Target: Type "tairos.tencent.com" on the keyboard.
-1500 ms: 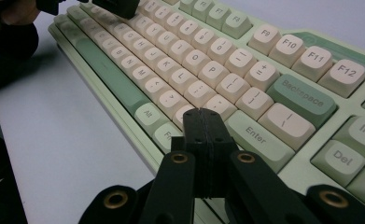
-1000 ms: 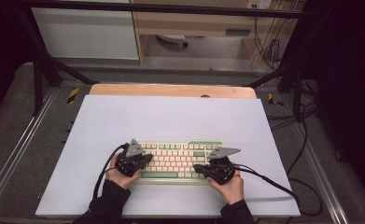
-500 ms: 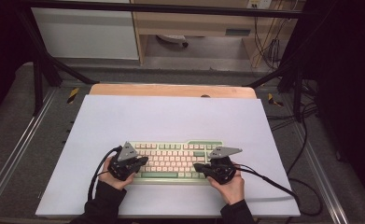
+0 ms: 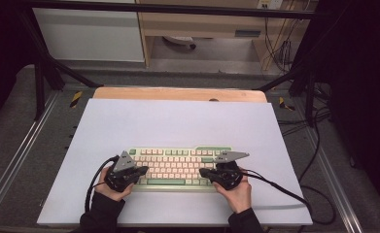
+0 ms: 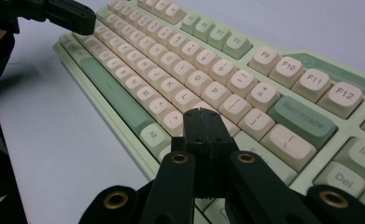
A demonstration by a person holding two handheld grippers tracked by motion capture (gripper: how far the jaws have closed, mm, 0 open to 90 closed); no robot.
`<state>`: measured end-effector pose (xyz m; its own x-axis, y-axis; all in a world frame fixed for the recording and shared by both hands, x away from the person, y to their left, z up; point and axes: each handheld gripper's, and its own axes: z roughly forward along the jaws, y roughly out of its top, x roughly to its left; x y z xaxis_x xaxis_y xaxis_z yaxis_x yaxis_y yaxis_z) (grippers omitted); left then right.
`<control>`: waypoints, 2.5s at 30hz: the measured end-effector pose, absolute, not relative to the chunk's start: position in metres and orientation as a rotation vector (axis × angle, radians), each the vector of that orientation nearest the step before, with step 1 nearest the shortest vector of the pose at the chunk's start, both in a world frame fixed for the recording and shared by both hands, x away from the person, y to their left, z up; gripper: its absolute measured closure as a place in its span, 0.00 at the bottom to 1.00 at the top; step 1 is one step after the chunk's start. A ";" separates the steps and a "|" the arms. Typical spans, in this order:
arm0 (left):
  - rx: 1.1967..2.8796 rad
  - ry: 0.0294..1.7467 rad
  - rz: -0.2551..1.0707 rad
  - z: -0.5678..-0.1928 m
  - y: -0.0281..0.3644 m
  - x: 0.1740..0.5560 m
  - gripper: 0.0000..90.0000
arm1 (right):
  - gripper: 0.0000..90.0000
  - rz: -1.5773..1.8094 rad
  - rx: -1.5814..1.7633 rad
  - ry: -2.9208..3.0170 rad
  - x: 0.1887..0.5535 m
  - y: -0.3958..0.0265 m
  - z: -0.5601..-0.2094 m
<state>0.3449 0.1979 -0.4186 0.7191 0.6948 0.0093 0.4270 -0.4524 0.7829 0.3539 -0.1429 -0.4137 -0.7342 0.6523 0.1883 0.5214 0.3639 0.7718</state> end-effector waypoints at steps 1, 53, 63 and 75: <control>2.111 0.848 0.422 -0.418 0.199 0.344 1.00 | 1.00 1.314 1.077 2.462 0.355 -0.141 -0.413; 2.097 0.864 0.418 -0.420 0.211 0.342 1.00 | 1.00 1.204 1.077 2.475 0.390 -0.084 -0.425; 2.092 0.868 0.421 -0.419 0.212 0.342 1.00 | 1.00 1.210 1.037 2.488 0.379 -0.094 -0.408; 2.091 0.867 0.423 -0.419 0.211 0.342 1.00 | 1.00 1.226 1.037 2.494 0.369 -0.115 -0.405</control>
